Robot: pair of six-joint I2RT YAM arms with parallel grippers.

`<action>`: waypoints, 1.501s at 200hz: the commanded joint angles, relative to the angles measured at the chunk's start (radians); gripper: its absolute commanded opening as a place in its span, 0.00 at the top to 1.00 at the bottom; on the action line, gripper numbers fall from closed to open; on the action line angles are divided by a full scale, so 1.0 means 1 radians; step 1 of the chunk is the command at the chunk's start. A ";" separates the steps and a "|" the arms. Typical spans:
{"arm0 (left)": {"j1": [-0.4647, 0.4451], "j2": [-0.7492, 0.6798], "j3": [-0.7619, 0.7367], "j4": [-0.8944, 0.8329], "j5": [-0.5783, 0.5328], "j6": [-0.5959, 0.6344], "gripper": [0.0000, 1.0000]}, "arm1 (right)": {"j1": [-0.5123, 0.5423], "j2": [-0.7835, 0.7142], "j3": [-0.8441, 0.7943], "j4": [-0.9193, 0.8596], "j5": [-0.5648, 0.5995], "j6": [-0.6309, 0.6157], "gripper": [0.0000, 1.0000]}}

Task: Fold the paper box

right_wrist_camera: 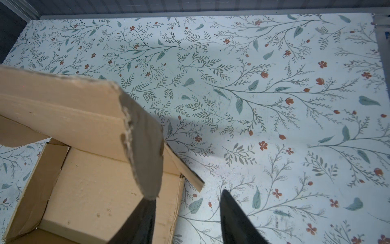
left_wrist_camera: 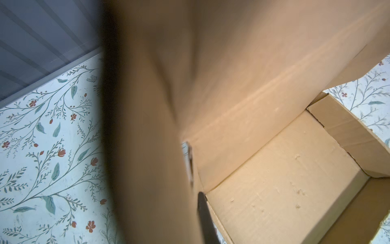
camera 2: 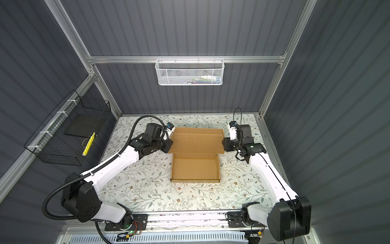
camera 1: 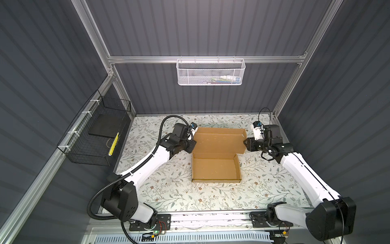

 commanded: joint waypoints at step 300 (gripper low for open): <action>0.003 -0.038 -0.041 0.073 0.001 -0.023 1.00 | 0.043 0.145 0.104 -0.047 -0.080 -0.001 0.66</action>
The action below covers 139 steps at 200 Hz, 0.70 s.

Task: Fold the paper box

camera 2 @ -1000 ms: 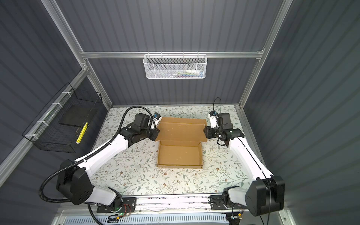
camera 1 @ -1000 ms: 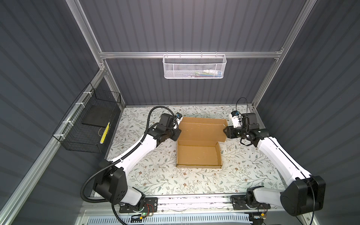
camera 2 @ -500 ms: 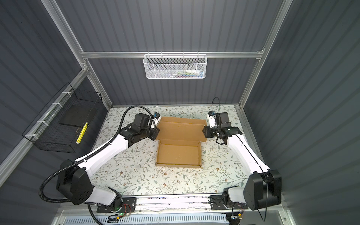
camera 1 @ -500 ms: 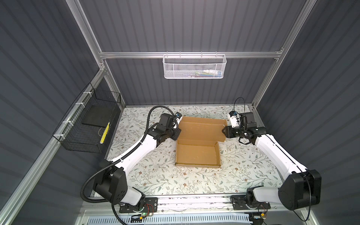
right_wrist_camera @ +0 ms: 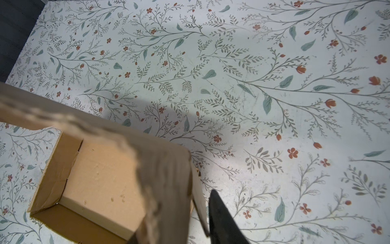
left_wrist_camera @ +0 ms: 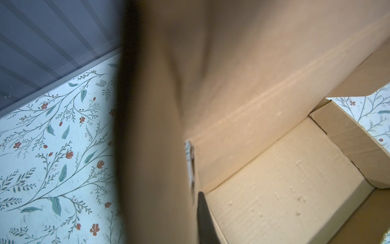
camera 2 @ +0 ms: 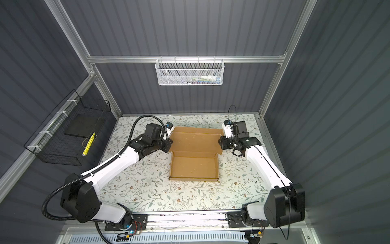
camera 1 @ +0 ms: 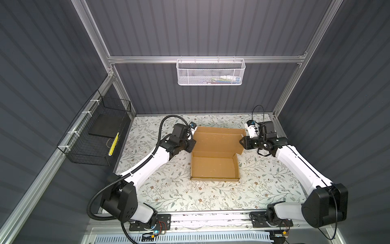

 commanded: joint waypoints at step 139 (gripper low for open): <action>0.014 -0.047 -0.013 0.011 0.046 -0.052 0.85 | 0.015 -0.007 0.034 -0.003 0.062 0.013 0.88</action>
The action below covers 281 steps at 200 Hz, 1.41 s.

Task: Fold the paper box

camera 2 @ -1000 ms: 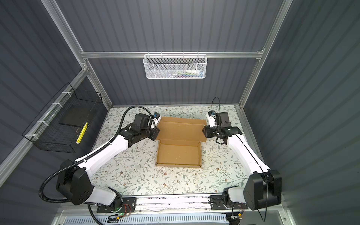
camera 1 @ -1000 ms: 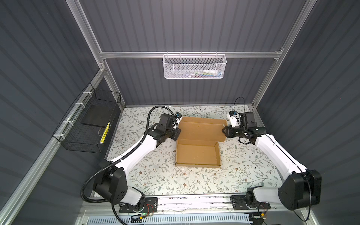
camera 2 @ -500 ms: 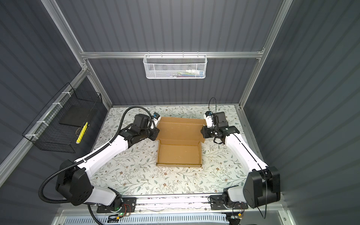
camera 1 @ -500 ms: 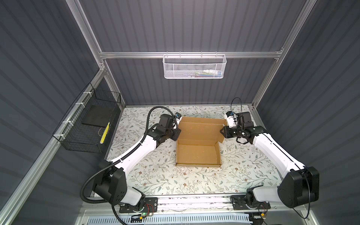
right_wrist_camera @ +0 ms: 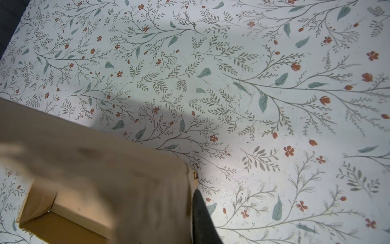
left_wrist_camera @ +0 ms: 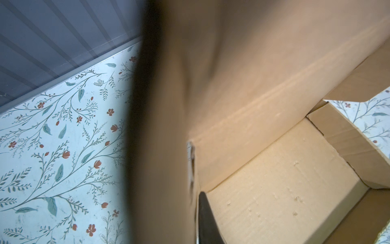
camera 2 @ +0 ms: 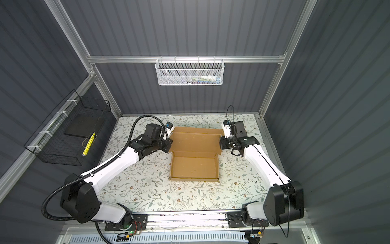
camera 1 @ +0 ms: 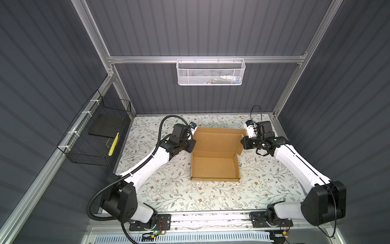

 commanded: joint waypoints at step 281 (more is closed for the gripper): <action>0.070 0.037 0.009 0.123 0.246 -0.213 1.00 | 0.063 -0.124 -0.061 0.066 0.092 0.014 0.91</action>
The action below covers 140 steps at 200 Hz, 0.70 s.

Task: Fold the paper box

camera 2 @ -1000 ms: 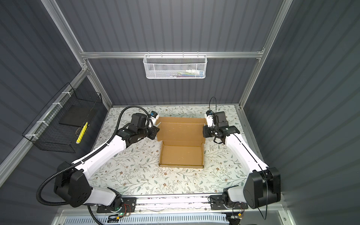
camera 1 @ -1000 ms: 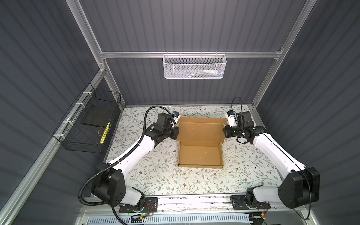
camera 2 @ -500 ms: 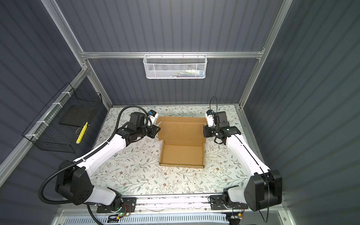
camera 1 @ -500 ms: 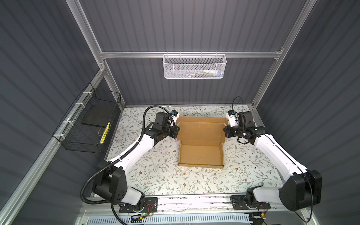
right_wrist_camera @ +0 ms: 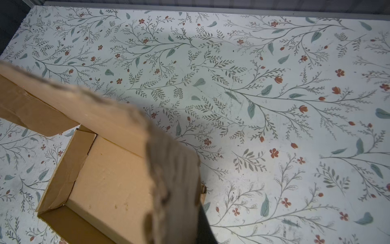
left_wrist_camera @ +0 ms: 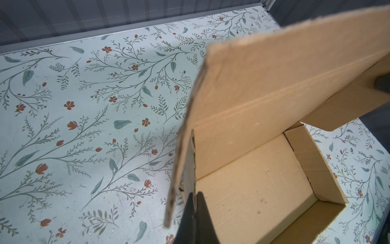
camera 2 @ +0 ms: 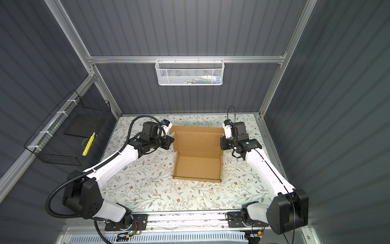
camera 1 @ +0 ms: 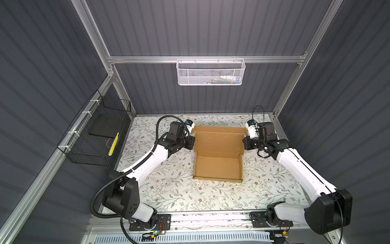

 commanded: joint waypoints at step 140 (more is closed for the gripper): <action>-0.001 -0.094 -0.134 0.169 -0.012 -0.141 1.00 | 0.142 -0.130 -0.198 0.211 0.191 0.138 0.90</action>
